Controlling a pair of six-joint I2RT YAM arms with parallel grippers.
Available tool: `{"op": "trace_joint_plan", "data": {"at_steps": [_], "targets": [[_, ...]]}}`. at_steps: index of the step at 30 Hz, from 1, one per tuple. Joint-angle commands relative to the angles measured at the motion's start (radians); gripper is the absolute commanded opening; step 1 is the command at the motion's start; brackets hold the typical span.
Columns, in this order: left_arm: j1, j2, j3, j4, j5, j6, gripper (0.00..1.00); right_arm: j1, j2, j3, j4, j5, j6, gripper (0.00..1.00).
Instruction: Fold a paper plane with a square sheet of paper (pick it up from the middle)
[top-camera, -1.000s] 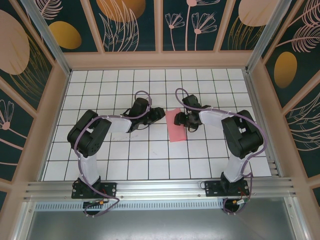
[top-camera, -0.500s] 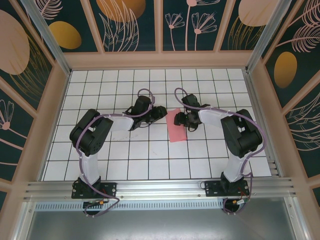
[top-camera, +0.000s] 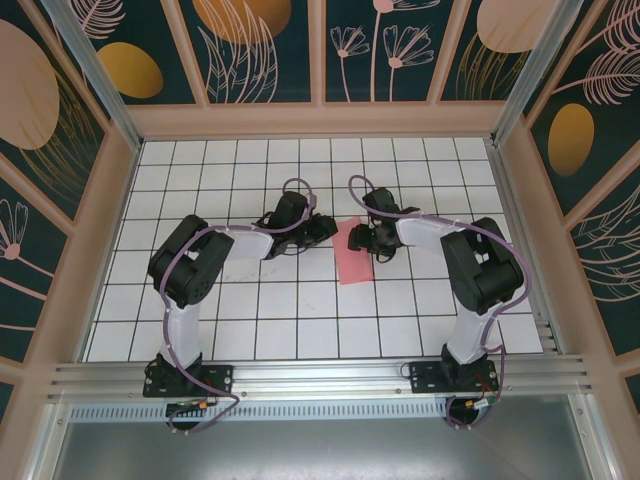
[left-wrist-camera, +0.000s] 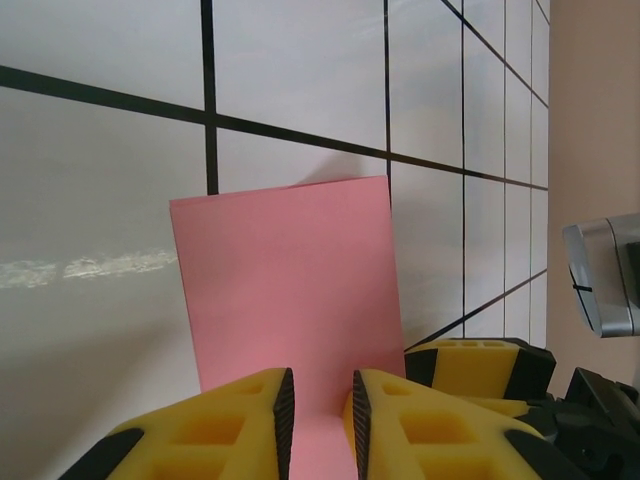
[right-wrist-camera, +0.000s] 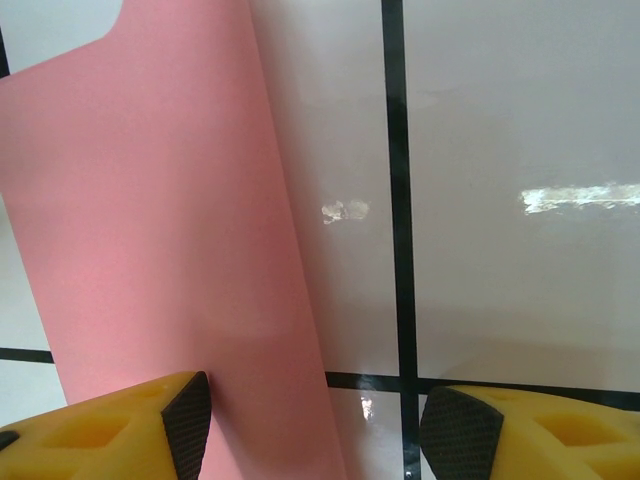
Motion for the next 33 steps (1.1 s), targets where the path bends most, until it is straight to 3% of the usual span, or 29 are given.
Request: {"op": "trace_joint_plan", "data": {"at_steps": [1,33], "targets": [[-0.007,0.022,0.028,-0.021,0.026,-0.003,0.26,0.006,0.301,-0.100,0.132,-0.011,-0.008,0.67],[-0.034,0.092,0.095,-0.172,0.021,-0.011,0.13,0.006,0.332,-0.110,0.142,-0.020,-0.005,0.67]]}}
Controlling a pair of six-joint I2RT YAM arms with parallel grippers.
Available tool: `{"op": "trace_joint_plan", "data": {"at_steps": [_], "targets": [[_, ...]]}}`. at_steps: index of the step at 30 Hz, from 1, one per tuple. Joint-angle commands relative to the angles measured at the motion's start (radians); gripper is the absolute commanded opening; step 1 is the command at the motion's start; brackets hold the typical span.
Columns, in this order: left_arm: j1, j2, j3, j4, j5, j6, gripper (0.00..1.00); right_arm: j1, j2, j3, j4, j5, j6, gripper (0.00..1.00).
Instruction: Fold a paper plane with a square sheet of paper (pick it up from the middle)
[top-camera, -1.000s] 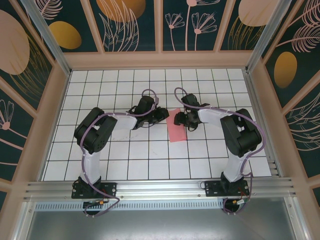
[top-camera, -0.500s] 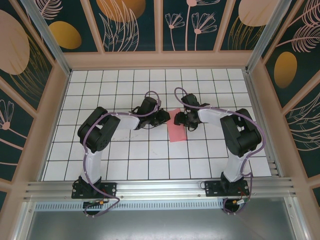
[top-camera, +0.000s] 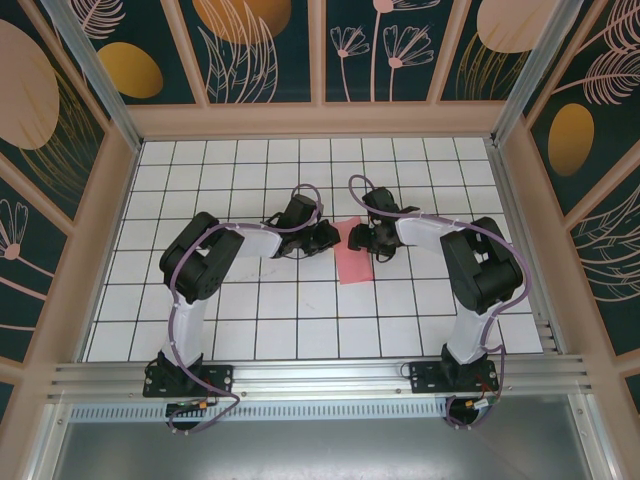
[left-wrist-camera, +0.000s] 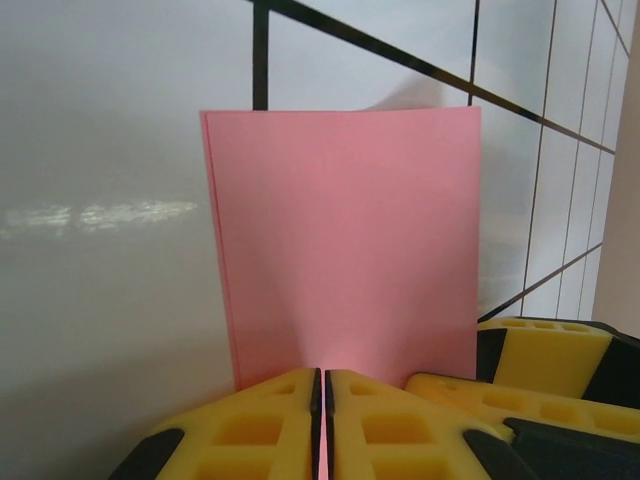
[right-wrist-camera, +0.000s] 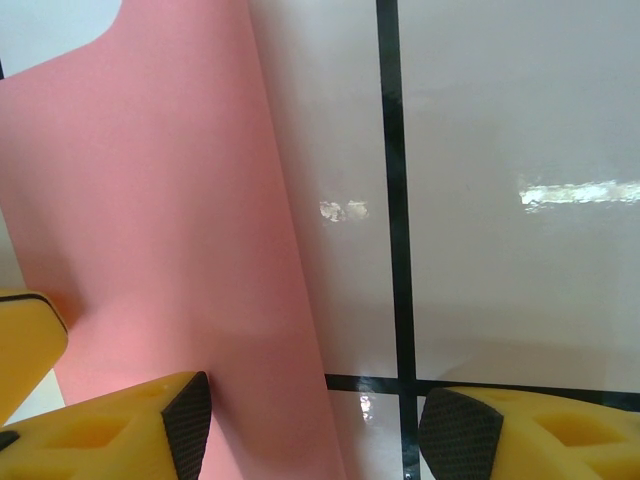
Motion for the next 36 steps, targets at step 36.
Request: {"op": "trace_joint_plan", "data": {"at_steps": [36], "targets": [[-0.027,0.089,0.069,-0.387,-0.211,0.035,0.00,-0.081,-0.193,-0.060,0.163,-0.215,0.077,0.44]]}}
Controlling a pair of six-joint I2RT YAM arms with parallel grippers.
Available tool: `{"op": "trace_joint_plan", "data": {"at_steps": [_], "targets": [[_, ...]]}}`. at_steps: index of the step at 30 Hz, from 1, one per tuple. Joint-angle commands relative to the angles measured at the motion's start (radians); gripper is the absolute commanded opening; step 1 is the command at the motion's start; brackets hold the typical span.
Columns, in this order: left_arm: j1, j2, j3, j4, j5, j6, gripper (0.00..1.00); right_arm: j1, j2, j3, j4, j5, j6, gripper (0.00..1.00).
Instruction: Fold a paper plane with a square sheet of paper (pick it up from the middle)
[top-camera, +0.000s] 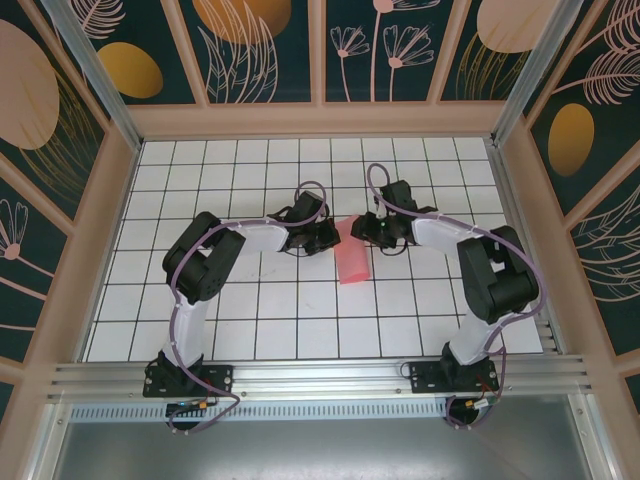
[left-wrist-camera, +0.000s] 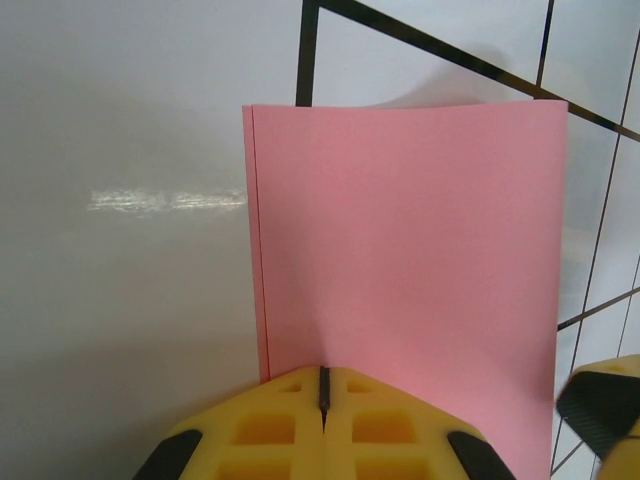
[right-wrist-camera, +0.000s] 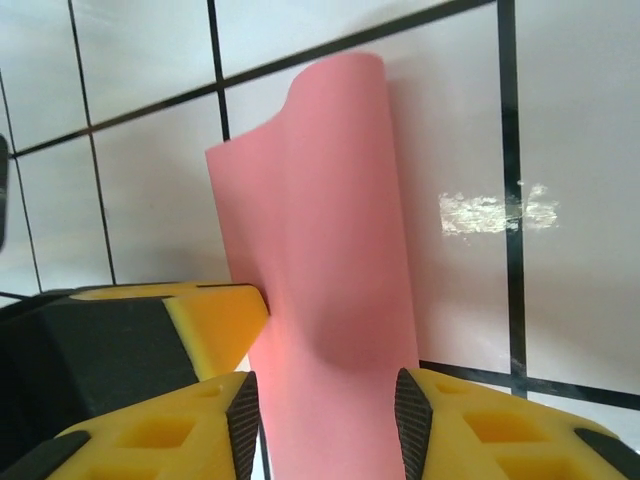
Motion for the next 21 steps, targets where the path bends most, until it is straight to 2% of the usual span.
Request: {"op": "trace_joint_plan", "data": {"at_steps": [1,7,16,21], "targets": [[-0.003,0.077,-0.042,-0.165,-0.104,0.021,0.00,0.006,-0.057,-0.003,0.033,0.034,0.003,0.44],[-0.005,0.077,-0.044,-0.159,-0.101,0.019,0.00,0.053,0.045,0.082,0.000,-0.041,-0.031,0.43],[-0.003,0.078,-0.054,-0.164,-0.106,0.012,0.00,0.037,0.147,0.094,0.001,-0.071,-0.039,0.22],[-0.004,0.085,-0.054,-0.172,-0.109,0.003,0.00,0.012,0.162,0.061,0.007,-0.072,-0.065,0.16]]}}
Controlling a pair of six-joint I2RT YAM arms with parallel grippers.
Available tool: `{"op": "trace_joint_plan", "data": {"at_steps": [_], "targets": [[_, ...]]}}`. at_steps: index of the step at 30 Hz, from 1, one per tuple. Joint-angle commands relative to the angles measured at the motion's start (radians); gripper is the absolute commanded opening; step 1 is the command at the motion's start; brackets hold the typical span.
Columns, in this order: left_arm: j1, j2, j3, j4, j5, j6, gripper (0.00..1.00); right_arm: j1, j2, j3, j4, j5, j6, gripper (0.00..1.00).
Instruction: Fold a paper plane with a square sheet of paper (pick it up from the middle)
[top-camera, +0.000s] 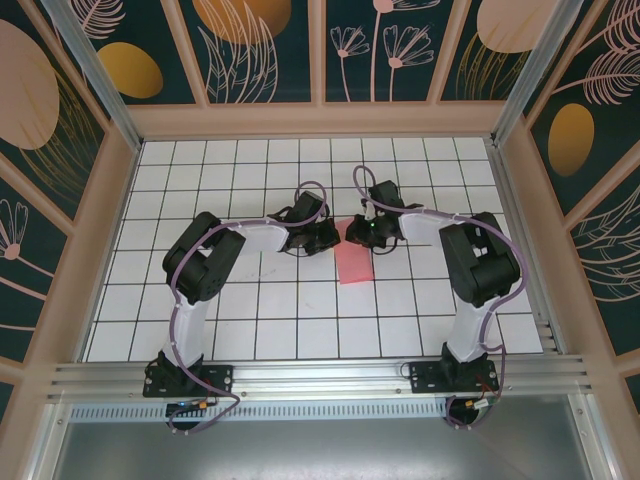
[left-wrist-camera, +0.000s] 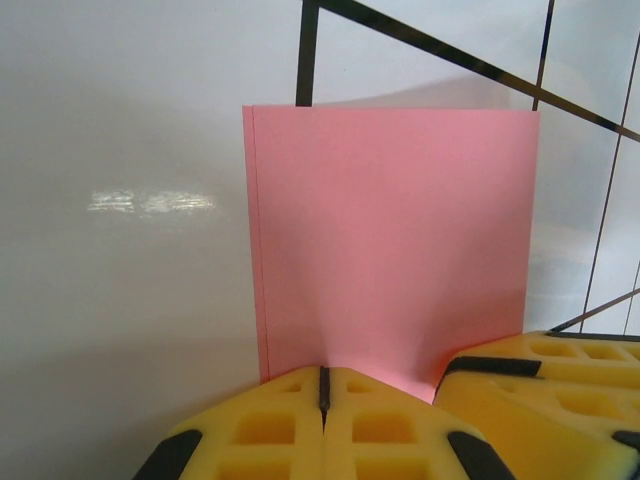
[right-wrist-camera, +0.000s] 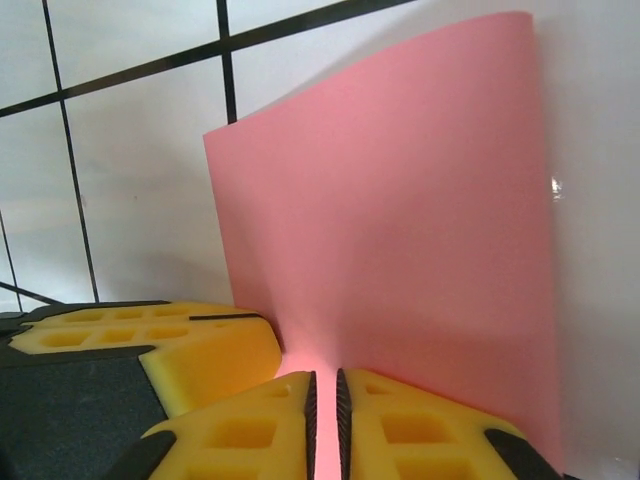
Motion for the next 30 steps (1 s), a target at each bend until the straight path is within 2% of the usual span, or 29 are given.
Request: {"op": "trace_joint_plan", "data": {"at_steps": [1,12,19,24,30], "targets": [[-0.001,0.085,-0.054,-0.174,-0.107,0.003,0.00,-0.023,0.012,-0.031,0.002,-0.017,-0.038,0.15],[-0.002,0.093,-0.059,-0.201,-0.137,-0.003,0.00,-0.117,-0.024,-0.173,0.050,-0.066,-0.121,0.12],[-0.002,0.092,-0.064,-0.212,-0.158,0.003,0.00,-0.194,-0.125,-0.226,0.078,-0.087,-0.114,0.12],[-0.002,0.093,-0.060,-0.211,-0.153,0.005,0.00,-0.147,-0.173,-0.189,0.150,-0.134,-0.061,0.09],[-0.003,0.094,-0.064,-0.207,-0.146,0.004,0.00,-0.066,-0.038,-0.088,0.165,-0.133,-0.033,0.02]]}}
